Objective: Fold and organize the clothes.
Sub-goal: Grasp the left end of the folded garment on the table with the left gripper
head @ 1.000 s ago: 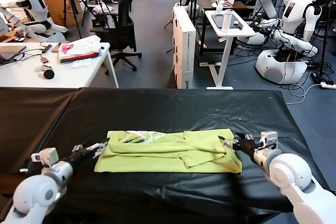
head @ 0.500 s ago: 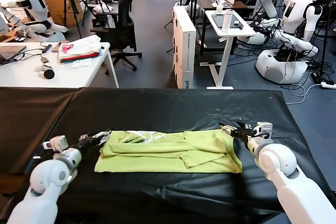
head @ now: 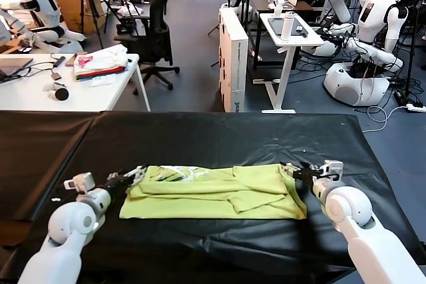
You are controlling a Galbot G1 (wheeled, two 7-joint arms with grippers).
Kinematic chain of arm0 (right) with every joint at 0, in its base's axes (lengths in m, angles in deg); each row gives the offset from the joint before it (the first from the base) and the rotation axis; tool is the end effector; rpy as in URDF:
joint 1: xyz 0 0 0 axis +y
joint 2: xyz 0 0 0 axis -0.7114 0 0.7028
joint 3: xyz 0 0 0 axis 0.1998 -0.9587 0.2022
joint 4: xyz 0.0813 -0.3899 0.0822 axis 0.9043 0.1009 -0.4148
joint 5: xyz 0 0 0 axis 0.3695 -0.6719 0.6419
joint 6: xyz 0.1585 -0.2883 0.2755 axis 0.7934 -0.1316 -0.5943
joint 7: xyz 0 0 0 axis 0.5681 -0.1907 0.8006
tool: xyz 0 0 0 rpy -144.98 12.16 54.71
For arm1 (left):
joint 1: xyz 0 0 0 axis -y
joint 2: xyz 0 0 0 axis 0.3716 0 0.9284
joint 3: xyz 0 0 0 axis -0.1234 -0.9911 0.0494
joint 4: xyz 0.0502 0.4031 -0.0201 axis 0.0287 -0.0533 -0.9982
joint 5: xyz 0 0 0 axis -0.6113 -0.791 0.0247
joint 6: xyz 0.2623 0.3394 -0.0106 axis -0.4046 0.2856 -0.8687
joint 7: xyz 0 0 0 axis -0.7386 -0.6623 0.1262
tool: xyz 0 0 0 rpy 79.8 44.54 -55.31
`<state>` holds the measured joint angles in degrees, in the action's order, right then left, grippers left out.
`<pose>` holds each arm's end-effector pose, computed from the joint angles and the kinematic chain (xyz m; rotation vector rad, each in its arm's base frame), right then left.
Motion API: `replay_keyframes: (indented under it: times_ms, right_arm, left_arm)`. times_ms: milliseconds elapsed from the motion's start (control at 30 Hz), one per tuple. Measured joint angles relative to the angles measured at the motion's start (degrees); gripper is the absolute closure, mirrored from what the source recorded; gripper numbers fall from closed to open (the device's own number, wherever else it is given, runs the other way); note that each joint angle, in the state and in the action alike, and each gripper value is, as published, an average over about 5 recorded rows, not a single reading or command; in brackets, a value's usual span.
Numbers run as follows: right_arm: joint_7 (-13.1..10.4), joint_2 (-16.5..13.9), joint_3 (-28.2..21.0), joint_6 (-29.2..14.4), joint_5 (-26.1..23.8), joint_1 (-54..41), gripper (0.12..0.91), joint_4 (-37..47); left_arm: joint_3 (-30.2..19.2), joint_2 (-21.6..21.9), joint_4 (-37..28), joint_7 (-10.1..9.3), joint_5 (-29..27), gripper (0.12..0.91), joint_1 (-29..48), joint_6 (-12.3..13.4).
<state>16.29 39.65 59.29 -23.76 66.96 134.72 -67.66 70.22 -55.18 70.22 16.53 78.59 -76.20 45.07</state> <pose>0.4201 -0.1258 -0.3139 0.1598 -2.5423 -0.1744 0.3777 0.1742 -0.3330 -0.1787 -2.5906 0.4031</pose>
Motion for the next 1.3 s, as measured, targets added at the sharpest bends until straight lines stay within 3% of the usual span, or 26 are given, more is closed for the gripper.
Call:
replay_keyframes:
  times_ms: [200,333,400,633,733,1000,1300]
  right_arm:
    - [0.3,0.4,-0.2,-0.1,-0.5,0.0,0.600,0.3]
    - [0.4,0.4,-0.1,-0.1,-0.7,0.2,0.826,0.4]
    - [0.5,0.4,-0.1,-0.1,-0.7,0.4,0.878,0.4]
    - [0.5,0.7,0.1,-0.6,-1.1,0.7,0.885,0.2]
    - [0.5,0.9,0.2,-1.0,-1.3,1.0,0.885,0.1]
    - [0.1,1.3,0.8,-2.1,-1.5,1.5,0.885,0.0]
    - [-1.4,1.8,1.4,-3.6,-1.5,2.3,0.885,0.0]
  left_arm:
    - [0.1,-0.1,-0.2,0.43,-0.1,0.175,-0.1,0.2]
    - [0.1,-0.4,-0.7,0.49,-0.1,0.284,0.1,0.4]
    - [0.1,-0.5,-1.0,0.49,-0.2,0.338,0.2,0.6]
    - [0.1,-0.6,-1.1,0.59,-0.3,0.710,0.0,1.1]
    - [0.3,-0.5,-0.7,0.68,-0.2,0.813,-0.2,1.3]
    - [0.7,-0.5,-0.2,0.74,-0.2,0.875,-0.9,1.4]
    - [1.4,-0.4,-0.1,0.70,-0.1,0.882,-1.1,1.6]
